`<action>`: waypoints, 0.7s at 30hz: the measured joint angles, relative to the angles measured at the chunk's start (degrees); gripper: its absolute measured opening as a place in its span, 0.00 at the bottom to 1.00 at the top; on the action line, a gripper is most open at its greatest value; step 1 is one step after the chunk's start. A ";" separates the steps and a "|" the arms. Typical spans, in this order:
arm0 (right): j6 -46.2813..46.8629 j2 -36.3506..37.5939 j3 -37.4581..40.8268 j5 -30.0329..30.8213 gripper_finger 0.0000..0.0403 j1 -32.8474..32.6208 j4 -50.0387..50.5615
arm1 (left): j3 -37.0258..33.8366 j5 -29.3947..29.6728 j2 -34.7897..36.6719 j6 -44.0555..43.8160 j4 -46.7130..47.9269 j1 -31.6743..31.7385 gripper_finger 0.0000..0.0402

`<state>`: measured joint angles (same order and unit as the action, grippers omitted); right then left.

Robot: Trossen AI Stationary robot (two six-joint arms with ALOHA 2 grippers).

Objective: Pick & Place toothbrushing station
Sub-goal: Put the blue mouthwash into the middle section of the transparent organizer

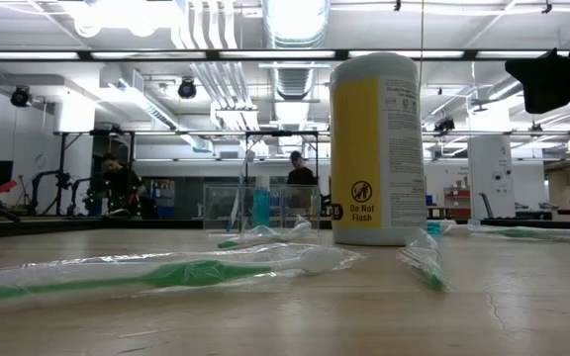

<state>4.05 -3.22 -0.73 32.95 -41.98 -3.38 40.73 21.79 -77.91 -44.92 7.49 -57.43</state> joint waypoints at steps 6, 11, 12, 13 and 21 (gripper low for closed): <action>0.00 0.00 0.02 0.00 0.86 -0.02 0.00 | 0.00 0.98 0.00 1.34 -0.05 0.20 0.51; 0.00 0.00 0.00 0.00 0.87 0.00 0.01 | 0.00 0.92 0.00 0.87 -0.18 0.20 0.51; 0.00 0.00 0.01 0.00 0.86 -0.01 0.01 | 0.02 0.90 0.00 0.69 -0.26 0.20 0.51; 0.00 0.00 0.00 0.00 0.86 0.00 0.01 | 0.00 0.85 0.00 0.30 -0.31 0.20 0.51; 0.00 0.02 0.00 0.00 0.87 0.00 0.00 | 0.00 0.19 0.00 -1.65 -0.31 0.20 0.51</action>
<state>4.05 -3.20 -0.73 32.95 -41.98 -3.38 40.73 21.98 -77.91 -46.56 7.18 -57.23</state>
